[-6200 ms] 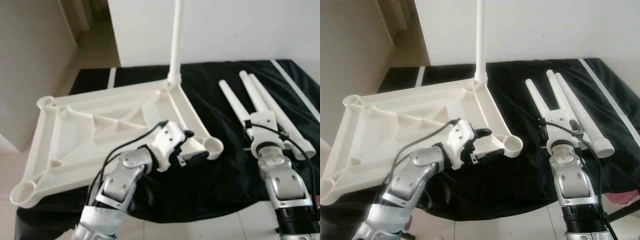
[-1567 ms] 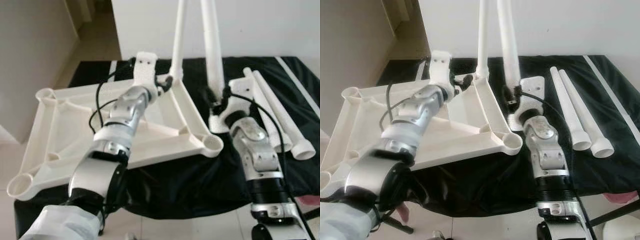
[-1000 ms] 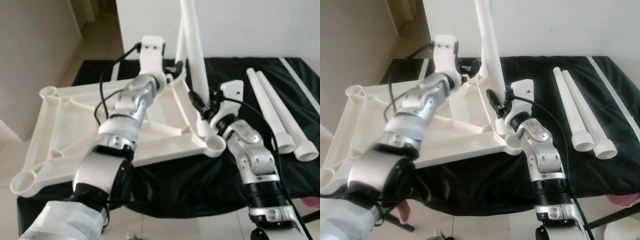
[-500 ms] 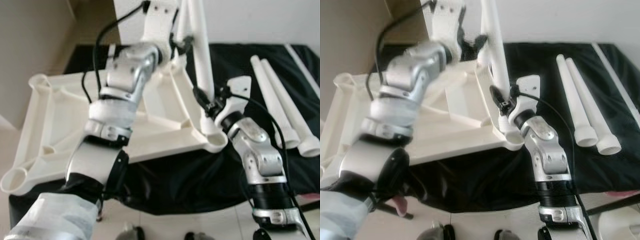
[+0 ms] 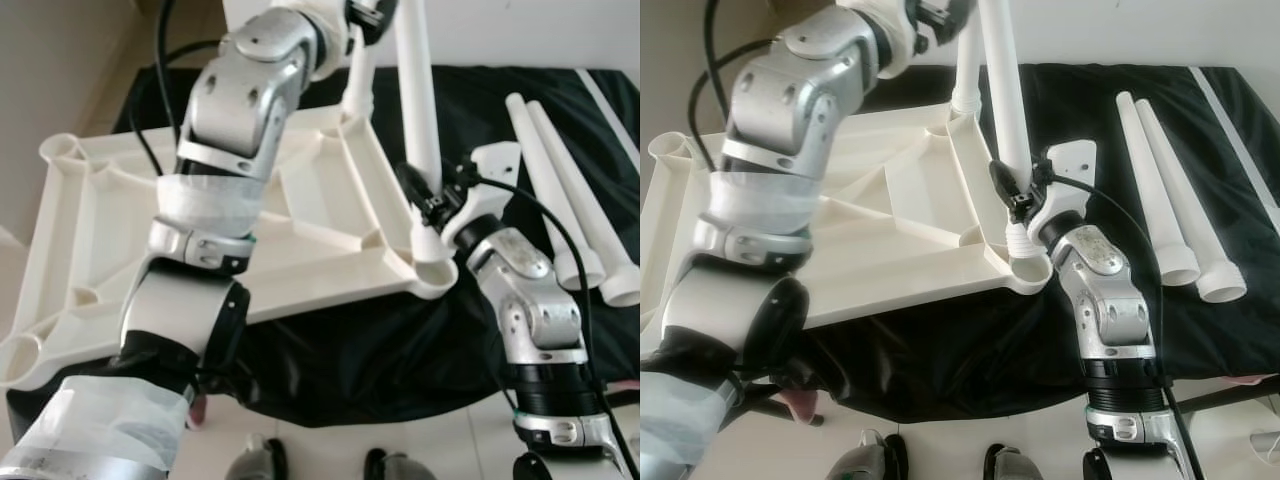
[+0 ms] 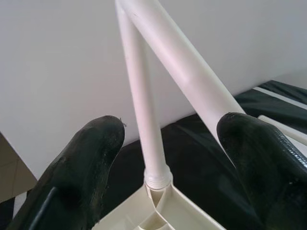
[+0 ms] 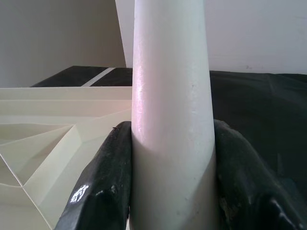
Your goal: Building children table
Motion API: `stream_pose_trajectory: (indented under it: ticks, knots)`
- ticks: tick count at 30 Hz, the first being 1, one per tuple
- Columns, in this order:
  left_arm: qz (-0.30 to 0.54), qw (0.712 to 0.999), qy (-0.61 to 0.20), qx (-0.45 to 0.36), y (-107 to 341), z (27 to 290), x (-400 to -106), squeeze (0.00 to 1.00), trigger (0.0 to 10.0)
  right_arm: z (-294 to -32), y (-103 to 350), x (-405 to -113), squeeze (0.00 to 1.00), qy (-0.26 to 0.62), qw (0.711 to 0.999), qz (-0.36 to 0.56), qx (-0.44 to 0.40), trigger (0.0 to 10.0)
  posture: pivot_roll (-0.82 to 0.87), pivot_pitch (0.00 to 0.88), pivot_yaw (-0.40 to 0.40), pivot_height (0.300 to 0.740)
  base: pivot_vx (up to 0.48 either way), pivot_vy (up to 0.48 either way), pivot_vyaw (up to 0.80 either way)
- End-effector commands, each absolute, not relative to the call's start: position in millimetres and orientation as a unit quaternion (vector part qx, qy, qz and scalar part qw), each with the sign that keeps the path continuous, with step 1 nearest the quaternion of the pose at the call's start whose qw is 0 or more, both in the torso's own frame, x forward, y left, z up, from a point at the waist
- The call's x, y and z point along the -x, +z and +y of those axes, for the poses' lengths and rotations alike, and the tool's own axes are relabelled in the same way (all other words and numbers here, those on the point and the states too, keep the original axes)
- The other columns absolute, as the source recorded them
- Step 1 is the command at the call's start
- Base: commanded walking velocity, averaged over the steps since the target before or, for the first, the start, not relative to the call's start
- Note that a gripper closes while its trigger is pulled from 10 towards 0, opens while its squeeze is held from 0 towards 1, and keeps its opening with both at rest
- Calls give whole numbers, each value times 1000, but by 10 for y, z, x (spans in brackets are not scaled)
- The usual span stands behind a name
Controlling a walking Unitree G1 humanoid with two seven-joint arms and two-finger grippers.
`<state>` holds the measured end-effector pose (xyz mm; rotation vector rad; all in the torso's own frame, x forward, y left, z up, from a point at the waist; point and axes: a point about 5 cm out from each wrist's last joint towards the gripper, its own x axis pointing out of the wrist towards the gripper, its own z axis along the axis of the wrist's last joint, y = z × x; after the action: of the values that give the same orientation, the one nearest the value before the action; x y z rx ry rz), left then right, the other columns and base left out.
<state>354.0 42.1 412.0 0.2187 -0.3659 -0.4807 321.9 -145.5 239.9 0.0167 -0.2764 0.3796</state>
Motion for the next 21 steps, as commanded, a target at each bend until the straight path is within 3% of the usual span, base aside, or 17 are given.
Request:
stream_pose_trajectory:
  ticks: [1,11,16,21]
  knots:
    - [-205,950,-213,-103,4256,425,-3464,0,10000,-1462,2346,-3224,0,187,975,-120,-11,10000,-26,203,-23,740,0,0,0]
    - [-275,941,-165,-110,4484,660,-3302,0,10000,-1468,2401,-3260,0,187,974,-127,-11,10000,-16,180,-26,740,0,0,0]
    - [-271,944,-147,-114,4469,717,-3309,0,10000,-1469,2415,-3259,0,186,974,-131,-12,10000,-14,175,-26,740,0,0,0]
    - [-227,956,-156,-99,4167,801,-3390,0,10000,-1481,2462,-3263,0,184,973,-139,-13,10000,-27,163,-23,740,0,0,0]
